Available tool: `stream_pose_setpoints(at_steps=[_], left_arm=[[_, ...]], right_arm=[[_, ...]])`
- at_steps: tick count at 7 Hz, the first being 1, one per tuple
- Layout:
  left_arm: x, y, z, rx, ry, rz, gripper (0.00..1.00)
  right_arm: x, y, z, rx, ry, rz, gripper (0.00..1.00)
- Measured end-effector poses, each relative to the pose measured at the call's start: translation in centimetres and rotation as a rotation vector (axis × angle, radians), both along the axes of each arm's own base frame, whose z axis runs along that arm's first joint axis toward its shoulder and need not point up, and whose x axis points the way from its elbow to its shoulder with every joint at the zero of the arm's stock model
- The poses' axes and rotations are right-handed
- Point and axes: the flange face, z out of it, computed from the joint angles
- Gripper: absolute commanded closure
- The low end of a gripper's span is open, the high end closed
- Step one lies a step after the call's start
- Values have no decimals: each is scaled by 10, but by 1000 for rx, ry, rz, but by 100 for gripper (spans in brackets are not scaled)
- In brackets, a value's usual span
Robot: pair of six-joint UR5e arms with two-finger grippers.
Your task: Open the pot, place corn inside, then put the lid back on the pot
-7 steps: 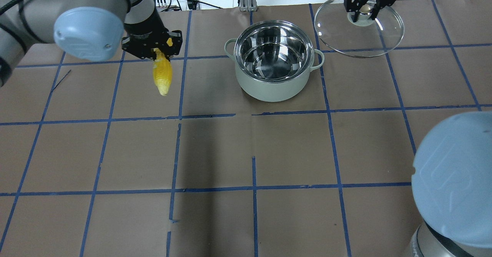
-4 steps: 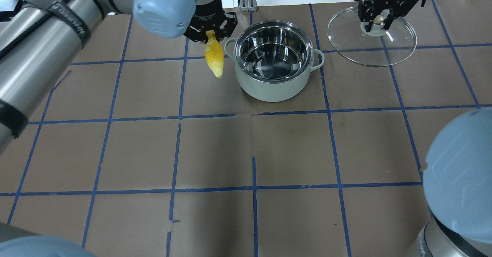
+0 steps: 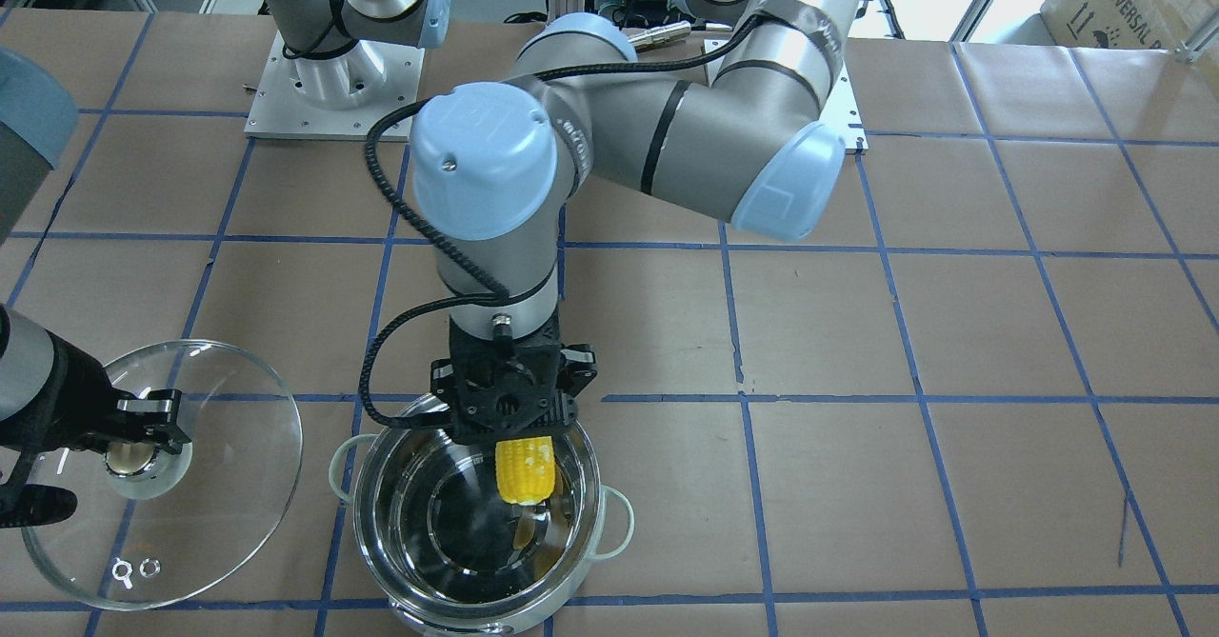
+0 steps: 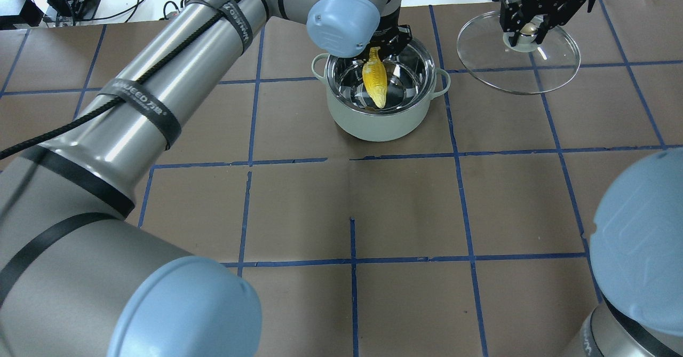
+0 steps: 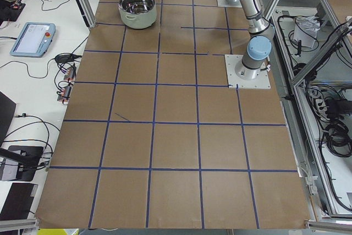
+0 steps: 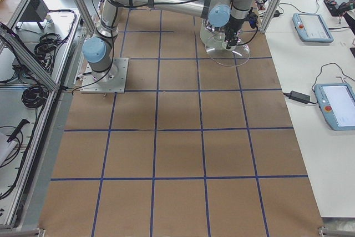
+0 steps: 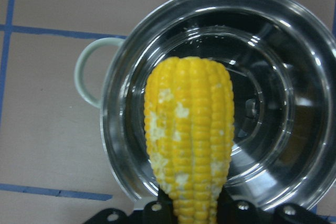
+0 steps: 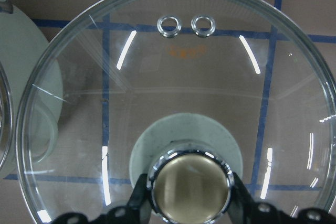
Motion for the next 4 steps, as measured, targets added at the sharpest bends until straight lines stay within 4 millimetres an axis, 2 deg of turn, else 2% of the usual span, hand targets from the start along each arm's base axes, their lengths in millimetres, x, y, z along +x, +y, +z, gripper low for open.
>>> stream_pose_setpoints(at_steps=[1,2,3,4], left_arm=[[-8,-4,-6,-14,7,-19,89],[-13,-9,-11,-39,18,-40,68],[-15,-14,-15,-61,26,-61,11],[-14,-17,-16,-76,28,-92,0]], right_arm=[[0,0,0,-1,-1,-2,84],[0,0,1,-2,-1,-3,84],[0,0,1,-3,-2,-5,84],[1,0,1,-4,-2,-5,84]])
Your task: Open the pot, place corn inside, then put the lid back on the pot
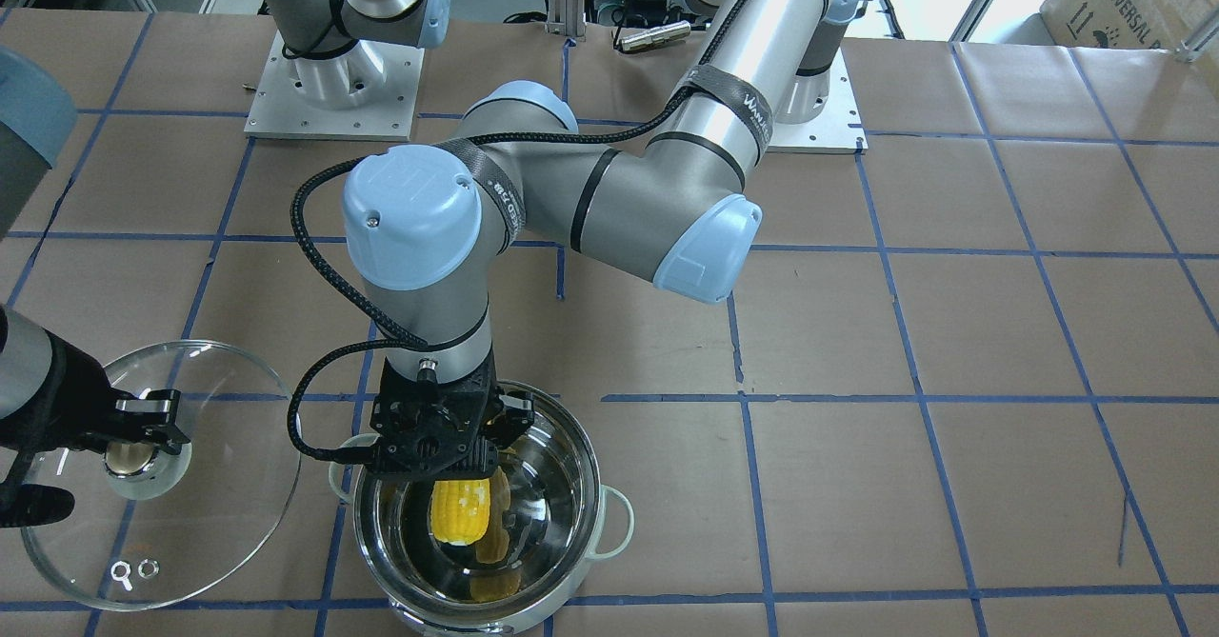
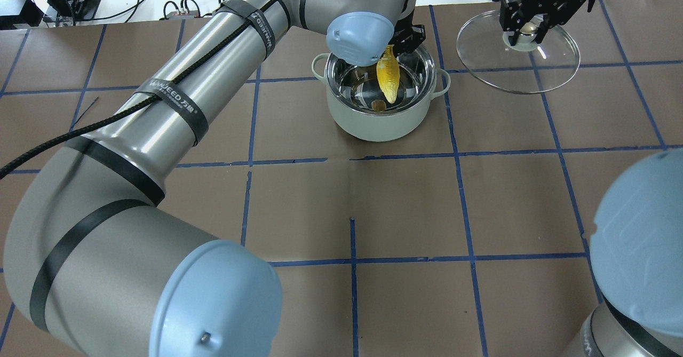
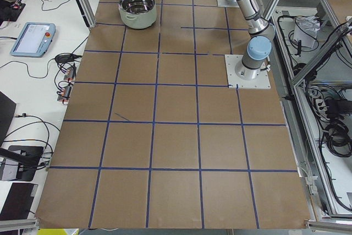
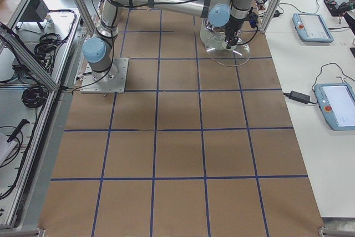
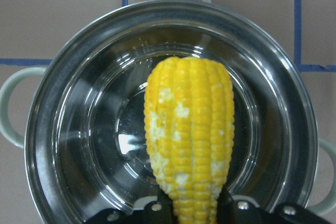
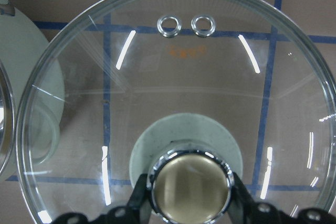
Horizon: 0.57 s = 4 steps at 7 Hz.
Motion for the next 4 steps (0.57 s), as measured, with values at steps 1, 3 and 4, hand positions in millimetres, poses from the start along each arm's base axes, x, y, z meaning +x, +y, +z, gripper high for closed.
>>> stream_pose_setpoints(at_steps=[1,3,4], left_arm=[[3,-3,1,-10,-6,-38,0],[7,-4,-1,-12,-15,-81,0],[7,-3,-2,-9,-22,-103,0]], right_arm=[[0,0,0,0,0,-1,85],[1,0,0,1,1,-2,85],[1,0,0,0,1,-3,85]])
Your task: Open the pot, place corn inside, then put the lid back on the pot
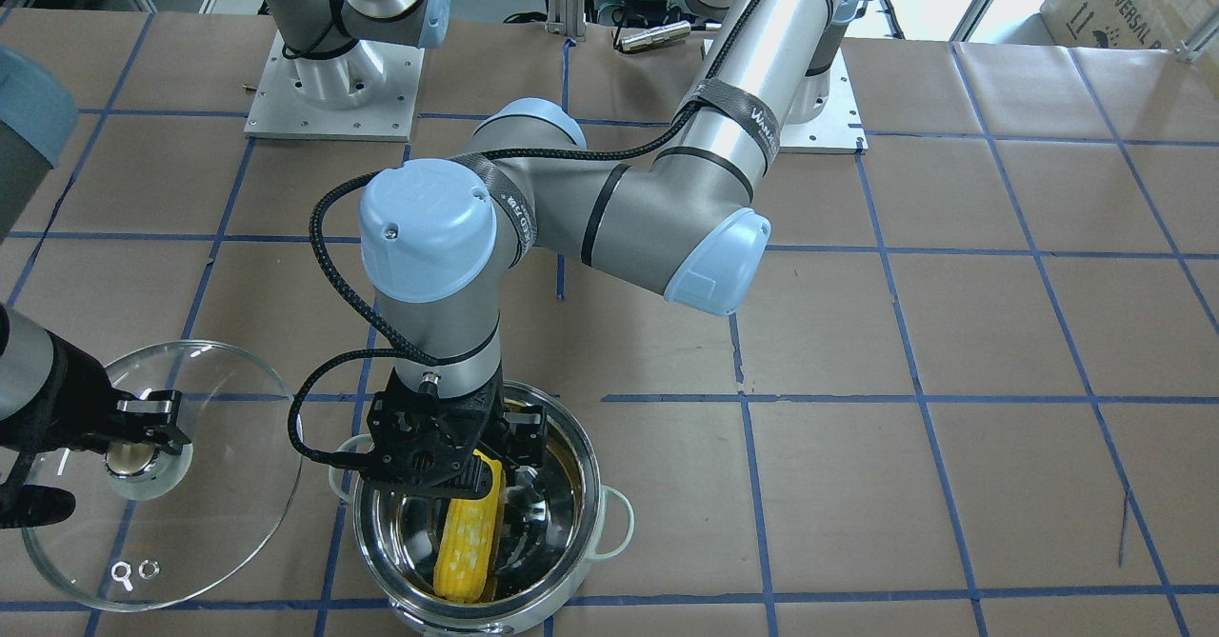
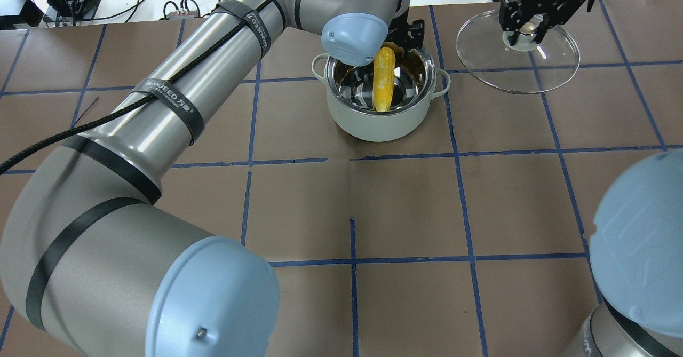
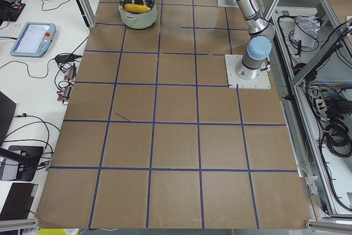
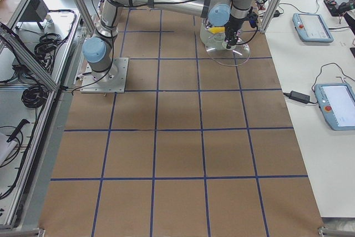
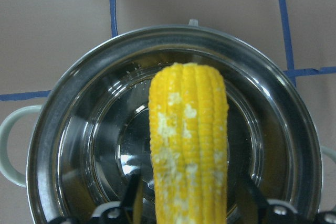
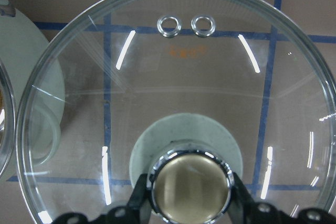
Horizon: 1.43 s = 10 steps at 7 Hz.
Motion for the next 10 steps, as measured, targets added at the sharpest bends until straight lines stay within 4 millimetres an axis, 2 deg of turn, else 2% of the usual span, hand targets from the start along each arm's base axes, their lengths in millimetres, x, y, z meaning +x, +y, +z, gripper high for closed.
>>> stream_pose_setpoints(at_steps=[3,4,5,6,7,9,10], left_arm=[[12,1,10,-8,-33,-122,0],[26,3,17,-5,-44,-153,0],[48,10,24,6,-55,-177,0],[80,22,29,29,-58,-189,0],[125,41,34,64,-46,-173,0],[233,89,37,127,-28,-48,0],[276,109,32,151,-25,15,0]], right_arm=[[5,-1,7,-10,-2,-2,85],[11,-1,8,-13,-4,-4,85],[19,-1,8,-12,-4,-12,85],[32,0,8,-14,-2,-24,84],[52,2,9,-24,2,-35,84],[98,6,15,-48,6,-57,84],[123,8,17,-67,1,-71,84]])
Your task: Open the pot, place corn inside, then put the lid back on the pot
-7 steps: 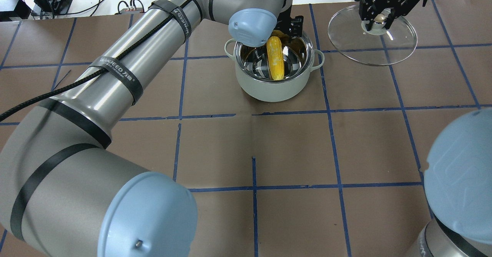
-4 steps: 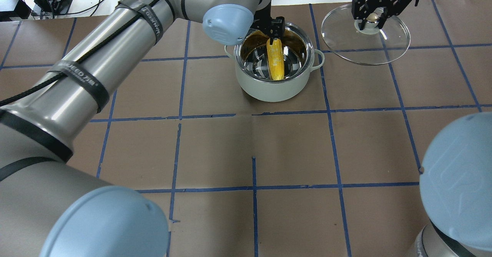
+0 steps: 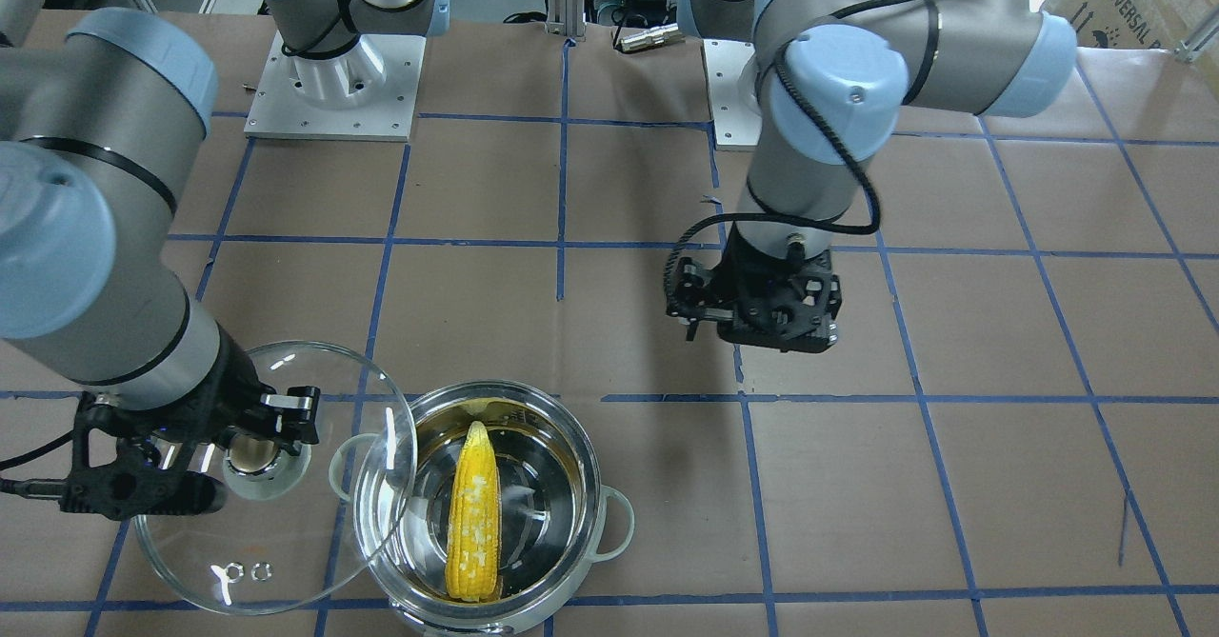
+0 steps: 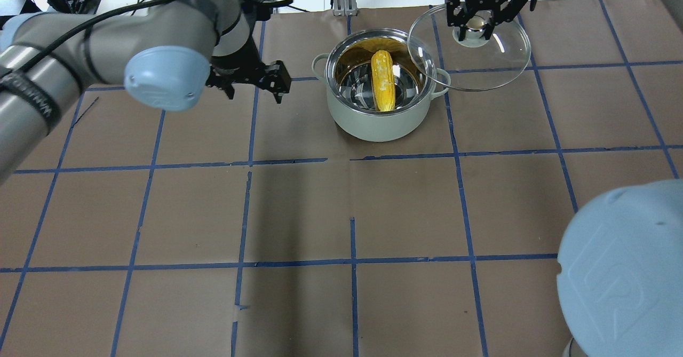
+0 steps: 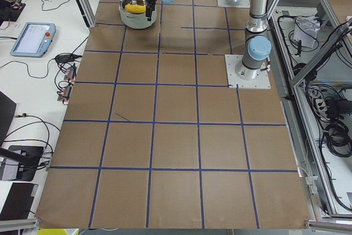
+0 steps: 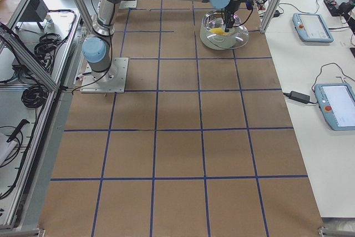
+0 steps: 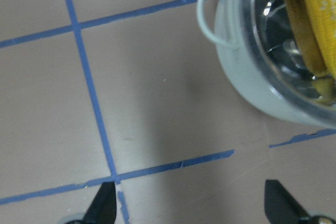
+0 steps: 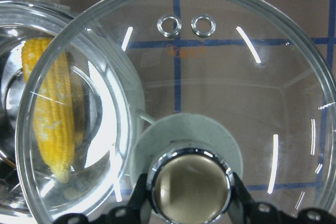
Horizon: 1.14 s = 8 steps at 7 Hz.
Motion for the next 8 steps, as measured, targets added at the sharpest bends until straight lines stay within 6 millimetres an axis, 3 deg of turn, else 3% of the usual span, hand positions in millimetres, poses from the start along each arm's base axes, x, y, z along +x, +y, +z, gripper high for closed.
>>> stream_pose_setpoints(at_steps=[1,4,5,8], left_arm=[[26,13,-4,15,-5,33,0],[46,29,4,52,-45,57,0],[48,37,8,100,-53,57,0],[48,48,29,202,-55,57,0]], right_arm=[[23,1,2,-24,-5,-11,84],[102,3,-15,-90,-23,-80,84],[118,5,-23,-89,-24,-92,84],[134,4,-41,-81,-28,-103,84]])
